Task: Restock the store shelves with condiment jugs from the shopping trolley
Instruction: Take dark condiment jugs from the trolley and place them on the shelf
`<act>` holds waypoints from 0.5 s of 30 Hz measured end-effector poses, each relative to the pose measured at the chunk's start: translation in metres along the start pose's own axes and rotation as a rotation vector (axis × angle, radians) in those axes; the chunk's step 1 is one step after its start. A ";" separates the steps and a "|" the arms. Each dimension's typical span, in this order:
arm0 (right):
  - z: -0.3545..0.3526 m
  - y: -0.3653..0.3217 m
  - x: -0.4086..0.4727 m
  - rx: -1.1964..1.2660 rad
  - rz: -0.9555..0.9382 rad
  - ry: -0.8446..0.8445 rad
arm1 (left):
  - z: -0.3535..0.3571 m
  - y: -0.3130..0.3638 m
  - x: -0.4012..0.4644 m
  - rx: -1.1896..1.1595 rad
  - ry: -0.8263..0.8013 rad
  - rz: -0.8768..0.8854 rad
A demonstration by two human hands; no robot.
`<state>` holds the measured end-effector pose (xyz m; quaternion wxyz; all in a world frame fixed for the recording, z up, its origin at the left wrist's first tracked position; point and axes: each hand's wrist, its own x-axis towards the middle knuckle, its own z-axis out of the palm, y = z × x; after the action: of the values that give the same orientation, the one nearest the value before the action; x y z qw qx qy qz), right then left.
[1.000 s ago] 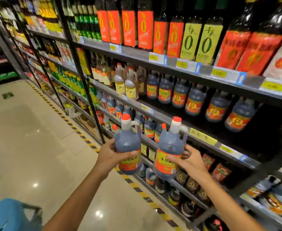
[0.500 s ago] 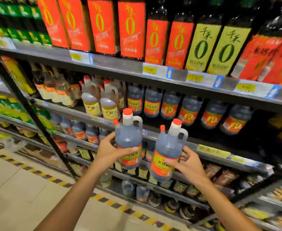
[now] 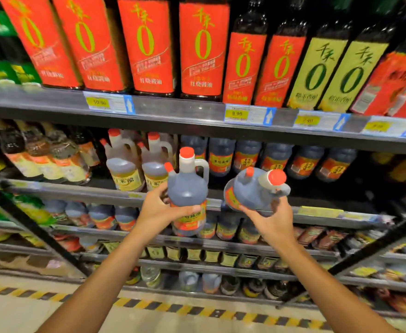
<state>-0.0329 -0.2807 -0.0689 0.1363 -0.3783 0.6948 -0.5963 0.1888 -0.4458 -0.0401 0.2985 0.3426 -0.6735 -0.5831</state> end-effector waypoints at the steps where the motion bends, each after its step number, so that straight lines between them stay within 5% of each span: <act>1: 0.002 -0.002 0.008 -0.034 -0.009 -0.001 | -0.001 0.001 0.001 -0.008 0.010 0.005; 15: 0.027 0.036 0.086 -0.245 0.027 -0.218 | -0.009 0.002 0.014 -0.028 0.070 0.062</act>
<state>-0.0867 -0.3595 -0.0864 0.1717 -0.4452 0.7485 -0.4604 0.1874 -0.4626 -0.0372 0.3445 0.3375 -0.6649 -0.5704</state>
